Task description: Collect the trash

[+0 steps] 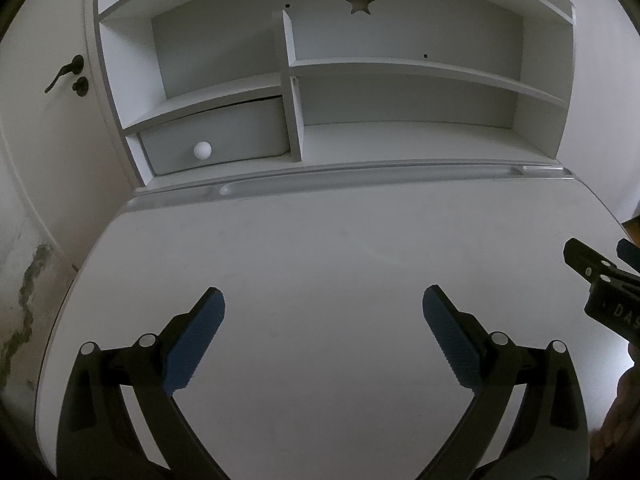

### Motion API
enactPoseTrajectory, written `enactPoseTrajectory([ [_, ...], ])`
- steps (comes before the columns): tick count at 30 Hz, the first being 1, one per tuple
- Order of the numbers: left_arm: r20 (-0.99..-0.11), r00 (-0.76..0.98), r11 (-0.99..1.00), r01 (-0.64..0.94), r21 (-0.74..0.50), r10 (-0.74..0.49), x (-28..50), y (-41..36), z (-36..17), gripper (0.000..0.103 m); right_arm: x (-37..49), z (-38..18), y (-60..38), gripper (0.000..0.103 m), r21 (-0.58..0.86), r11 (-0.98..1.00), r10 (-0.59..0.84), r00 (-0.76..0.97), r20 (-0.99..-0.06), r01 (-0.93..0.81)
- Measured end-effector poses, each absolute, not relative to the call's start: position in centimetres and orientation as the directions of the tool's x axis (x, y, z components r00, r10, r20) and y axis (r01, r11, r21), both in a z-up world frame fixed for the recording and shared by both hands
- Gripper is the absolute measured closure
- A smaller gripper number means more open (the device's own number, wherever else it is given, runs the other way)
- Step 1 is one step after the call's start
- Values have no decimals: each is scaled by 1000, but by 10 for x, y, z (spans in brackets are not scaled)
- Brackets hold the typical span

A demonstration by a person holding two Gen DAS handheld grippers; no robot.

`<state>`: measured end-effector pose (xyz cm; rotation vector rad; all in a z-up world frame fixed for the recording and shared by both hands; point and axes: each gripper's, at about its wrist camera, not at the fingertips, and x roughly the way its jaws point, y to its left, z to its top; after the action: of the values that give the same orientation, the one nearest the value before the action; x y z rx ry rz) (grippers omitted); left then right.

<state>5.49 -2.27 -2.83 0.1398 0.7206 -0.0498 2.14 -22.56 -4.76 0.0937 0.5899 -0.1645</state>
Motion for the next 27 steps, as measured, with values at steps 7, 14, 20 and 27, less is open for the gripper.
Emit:
enactPoseTrajectory([
  [7,-666,746,989,98,111,1,56,-22,-29,7,21,-48,-226,7,39,983,-128,818,-560,180],
  [14,-667,745,989,101,106,-4,57,-21,-29,7,21,-48,-227,7,41,983,-127,817,-563,181],
  [20,-668,745,990,97,104,-3,56,-21,-29,7,21,-49,-227,7,39,983,-129,817,-561,182],
  [27,-670,743,990,95,100,-4,56,-23,-30,7,21,-48,-228,7,38,983,-129,818,-561,181],
])
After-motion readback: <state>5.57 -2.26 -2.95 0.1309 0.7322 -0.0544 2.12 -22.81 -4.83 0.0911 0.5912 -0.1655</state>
